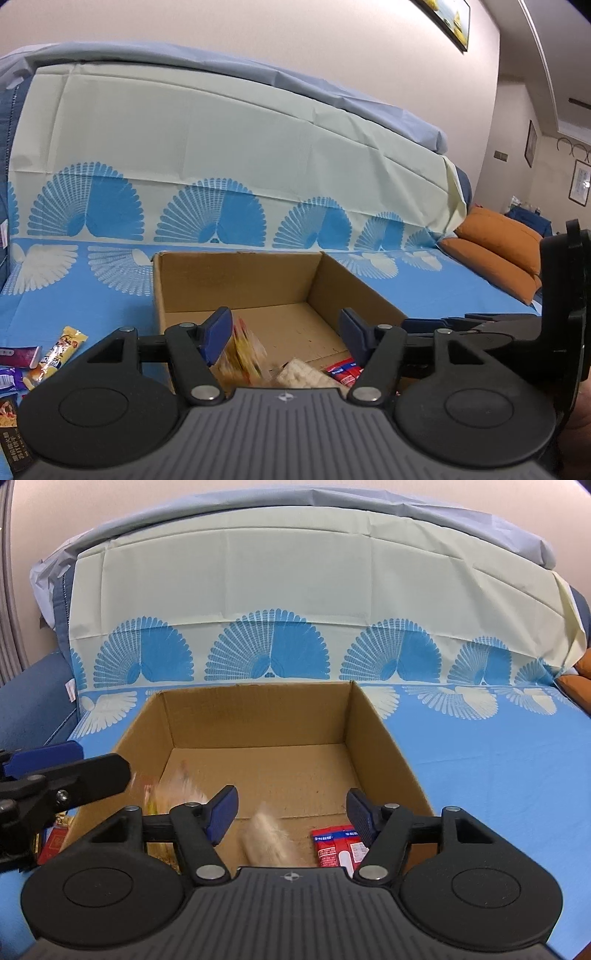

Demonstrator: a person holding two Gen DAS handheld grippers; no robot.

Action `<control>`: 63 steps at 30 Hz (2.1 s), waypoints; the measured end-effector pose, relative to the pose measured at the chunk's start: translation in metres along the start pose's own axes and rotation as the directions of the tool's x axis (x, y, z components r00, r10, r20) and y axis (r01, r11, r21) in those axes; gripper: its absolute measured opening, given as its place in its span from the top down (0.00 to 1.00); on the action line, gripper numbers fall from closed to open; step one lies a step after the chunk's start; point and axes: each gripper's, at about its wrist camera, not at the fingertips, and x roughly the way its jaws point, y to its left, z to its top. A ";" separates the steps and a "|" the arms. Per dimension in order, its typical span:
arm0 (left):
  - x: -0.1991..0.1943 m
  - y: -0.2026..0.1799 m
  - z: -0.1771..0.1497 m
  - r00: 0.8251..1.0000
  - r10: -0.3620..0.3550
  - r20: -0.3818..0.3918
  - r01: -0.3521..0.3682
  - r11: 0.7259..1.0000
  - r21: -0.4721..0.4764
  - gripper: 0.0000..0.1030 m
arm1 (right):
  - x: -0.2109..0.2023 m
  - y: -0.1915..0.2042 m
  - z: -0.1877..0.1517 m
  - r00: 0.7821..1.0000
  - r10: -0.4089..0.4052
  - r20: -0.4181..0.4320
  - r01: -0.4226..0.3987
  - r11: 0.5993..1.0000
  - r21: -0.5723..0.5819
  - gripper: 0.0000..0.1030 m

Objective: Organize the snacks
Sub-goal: 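Open both tools to drop the rice-cracker bar and cookie bag into box, then move both tools back to the snack pile, then grasp the red square pack with right tool while left grasps dark cracker pack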

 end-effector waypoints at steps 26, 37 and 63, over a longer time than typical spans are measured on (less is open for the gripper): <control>-0.077 0.208 0.007 0.941 0.270 -0.206 -0.316 0.919 -0.237 0.80 | -0.027 0.065 0.008 0.973 0.129 0.191 -0.153 0.981 0.119 0.59; -0.059 0.276 -0.031 0.837 0.258 -0.482 -0.492 0.740 -0.459 0.69 | -0.029 0.163 -0.001 0.898 0.422 0.121 -0.418 0.906 -0.062 0.58; 0.002 0.267 -0.051 0.759 0.250 -0.600 -0.543 0.752 -0.373 0.41 | 0.119 0.265 -0.053 0.883 0.259 -0.391 -0.334 0.933 -0.136 0.52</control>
